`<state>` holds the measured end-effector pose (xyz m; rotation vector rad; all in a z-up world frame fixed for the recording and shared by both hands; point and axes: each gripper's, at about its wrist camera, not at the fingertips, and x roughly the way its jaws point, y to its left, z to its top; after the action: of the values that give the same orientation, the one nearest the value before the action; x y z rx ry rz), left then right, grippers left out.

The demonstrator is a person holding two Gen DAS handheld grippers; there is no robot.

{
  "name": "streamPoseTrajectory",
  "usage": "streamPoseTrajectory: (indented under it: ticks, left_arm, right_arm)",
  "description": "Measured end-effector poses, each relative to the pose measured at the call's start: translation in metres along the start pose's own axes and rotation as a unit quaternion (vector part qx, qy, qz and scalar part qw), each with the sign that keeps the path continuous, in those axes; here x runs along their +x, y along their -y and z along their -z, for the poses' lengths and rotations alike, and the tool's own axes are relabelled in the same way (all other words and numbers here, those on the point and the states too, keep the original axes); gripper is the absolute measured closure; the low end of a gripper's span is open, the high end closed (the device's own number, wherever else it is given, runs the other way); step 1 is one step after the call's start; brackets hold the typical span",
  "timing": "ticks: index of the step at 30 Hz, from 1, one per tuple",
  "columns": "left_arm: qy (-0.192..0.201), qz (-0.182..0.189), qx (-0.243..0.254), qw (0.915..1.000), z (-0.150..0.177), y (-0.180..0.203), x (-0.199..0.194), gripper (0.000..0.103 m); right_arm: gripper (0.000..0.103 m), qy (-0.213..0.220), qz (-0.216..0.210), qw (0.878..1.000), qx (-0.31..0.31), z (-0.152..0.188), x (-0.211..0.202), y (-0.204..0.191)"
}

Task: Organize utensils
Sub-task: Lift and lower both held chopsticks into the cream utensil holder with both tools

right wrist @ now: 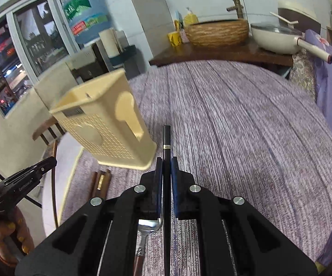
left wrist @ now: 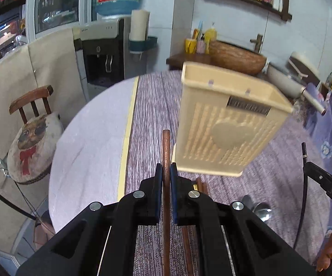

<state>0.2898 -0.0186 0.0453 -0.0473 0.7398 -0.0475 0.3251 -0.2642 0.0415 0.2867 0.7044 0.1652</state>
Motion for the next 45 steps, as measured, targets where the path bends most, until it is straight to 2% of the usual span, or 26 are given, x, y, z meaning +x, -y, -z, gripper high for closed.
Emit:
streamPoseTrajectory:
  ticks: [8, 12, 22, 29, 36, 43, 45]
  left_arm:
    - [0.049, 0.036, -0.003, 0.9982, -0.025, -0.007, -0.045, 0.095]
    - [0.062, 0.033, -0.001, 0.9976, -0.03, -0.009, -0.055, 0.095]
    - [0.069, 0.039, 0.004, 0.9968, -0.031, -0.011, -0.068, 0.095]
    - [0.086, 0.05, 0.005, 0.995, -0.049, -0.015, -0.086, 0.095]
    - [0.127, 0.068, -0.006, 0.9895, -0.097, -0.012, -0.113, 0.095]
    - [0.195, 0.088, -0.057, 0.9751, -0.165, -0.007, -0.133, 0.095]
    - [0.21, 0.088, -0.068, 0.9713, -0.178, -0.004, -0.132, 0.095]
  right_arm:
    - [0.095, 0.047, -0.033, 0.998, -0.026, -0.022, -0.064, -0.009]
    - [0.095, 0.055, -0.036, 0.997, -0.032, -0.027, -0.083, -0.01]
    - [0.095, 0.052, -0.05, 0.997, -0.037, -0.03, -0.092, -0.011]
    - [0.095, 0.067, -0.063, 0.995, -0.05, -0.051, -0.112, -0.023]
    - [0.095, 0.098, -0.069, 0.99, -0.077, -0.095, -0.14, -0.055]
    - [0.095, 0.148, -0.06, 0.983, -0.086, -0.157, -0.16, -0.094]
    - [0.095, 0.165, -0.046, 0.981, -0.089, -0.174, -0.161, -0.106]
